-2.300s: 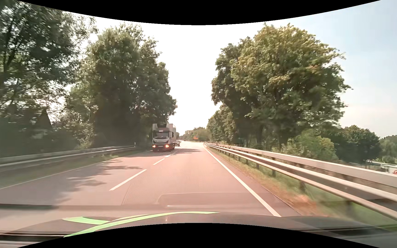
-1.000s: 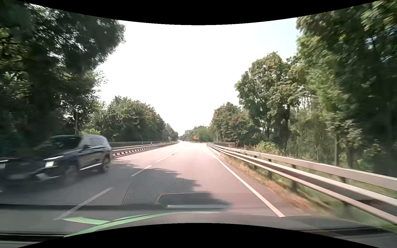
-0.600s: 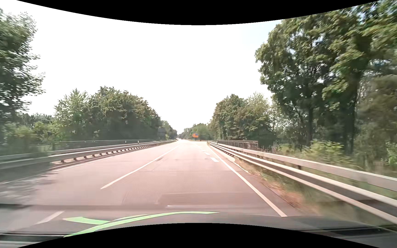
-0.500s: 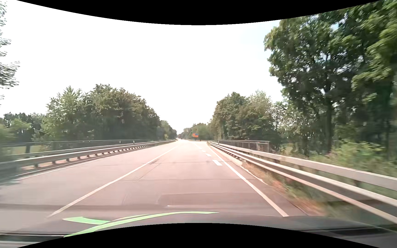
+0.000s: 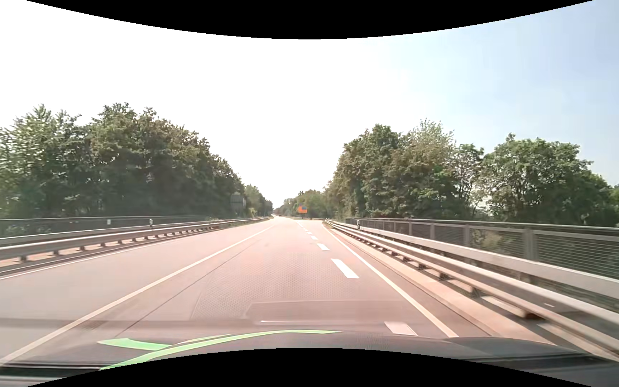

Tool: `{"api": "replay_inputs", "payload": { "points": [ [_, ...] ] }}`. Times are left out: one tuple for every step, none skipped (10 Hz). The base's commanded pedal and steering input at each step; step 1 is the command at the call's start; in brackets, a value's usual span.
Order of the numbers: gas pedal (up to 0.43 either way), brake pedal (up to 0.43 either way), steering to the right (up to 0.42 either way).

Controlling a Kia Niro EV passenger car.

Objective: Follow the waypoints while adhering to traffic rules and regulations

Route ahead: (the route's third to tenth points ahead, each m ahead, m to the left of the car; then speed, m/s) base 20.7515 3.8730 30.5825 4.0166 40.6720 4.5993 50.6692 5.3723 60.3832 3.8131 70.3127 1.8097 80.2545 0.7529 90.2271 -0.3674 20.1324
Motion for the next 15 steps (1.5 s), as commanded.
{"api": "replay_inputs", "payload": {
  "points": [
    [0.0, 0.012, 0.005],
    [0.0, 0.006, 0.005],
    [0.0, 0.006, 0.005],
    [0.0, 0.0, 0.005],
    [0.0, 0.0, 0.005],
    [0.0, 0.0, 0.004],
    [0.0, 0.0, 0.003],
    [0.0, 0.0, 0.003],
    [0.0, 0.0, 0.003],
    [0.0, 0.0, 0.003],
    [0.0, 0.0, 0.003],
    [0.0, 0.0, 0.002],
    [0.0, 0.0, 0.002],
    [0.0, 0.0, 0.002],
    [0.0, 0.0, 0.002]
  ]
}}
